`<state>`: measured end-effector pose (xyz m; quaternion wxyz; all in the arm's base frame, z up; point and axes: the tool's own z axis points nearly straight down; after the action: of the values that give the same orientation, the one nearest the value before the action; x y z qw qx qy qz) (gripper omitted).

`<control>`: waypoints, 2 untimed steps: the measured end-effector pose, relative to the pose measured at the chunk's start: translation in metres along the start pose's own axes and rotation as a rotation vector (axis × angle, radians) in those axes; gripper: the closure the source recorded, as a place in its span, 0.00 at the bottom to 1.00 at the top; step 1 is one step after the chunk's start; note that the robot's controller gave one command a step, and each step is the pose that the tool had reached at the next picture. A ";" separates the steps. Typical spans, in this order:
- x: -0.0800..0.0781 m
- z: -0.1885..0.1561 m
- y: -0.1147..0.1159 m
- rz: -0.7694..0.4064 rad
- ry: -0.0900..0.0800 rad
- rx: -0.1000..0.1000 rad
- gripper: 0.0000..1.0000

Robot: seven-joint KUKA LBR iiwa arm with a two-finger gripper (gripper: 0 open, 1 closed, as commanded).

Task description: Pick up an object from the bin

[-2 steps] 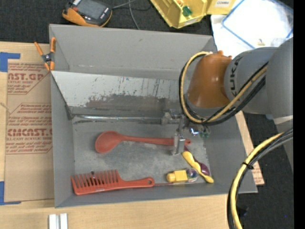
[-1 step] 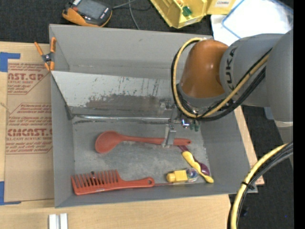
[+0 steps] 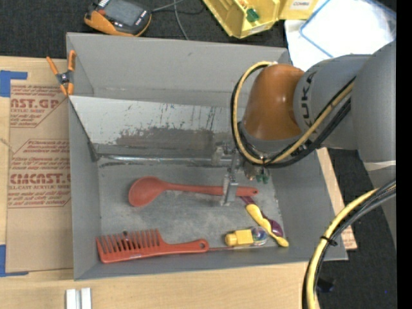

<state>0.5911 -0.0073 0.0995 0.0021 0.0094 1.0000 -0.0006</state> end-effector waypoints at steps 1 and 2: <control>0.012 0.029 -0.002 0.070 -0.014 -0.001 0.00; 0.010 0.029 0.023 0.040 -0.011 -0.001 1.00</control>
Offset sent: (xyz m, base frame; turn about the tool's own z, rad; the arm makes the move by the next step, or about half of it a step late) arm -0.0105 0.0220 -0.0295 0.0409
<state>0.5816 0.0155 0.0709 0.0074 0.0294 0.9995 -0.0002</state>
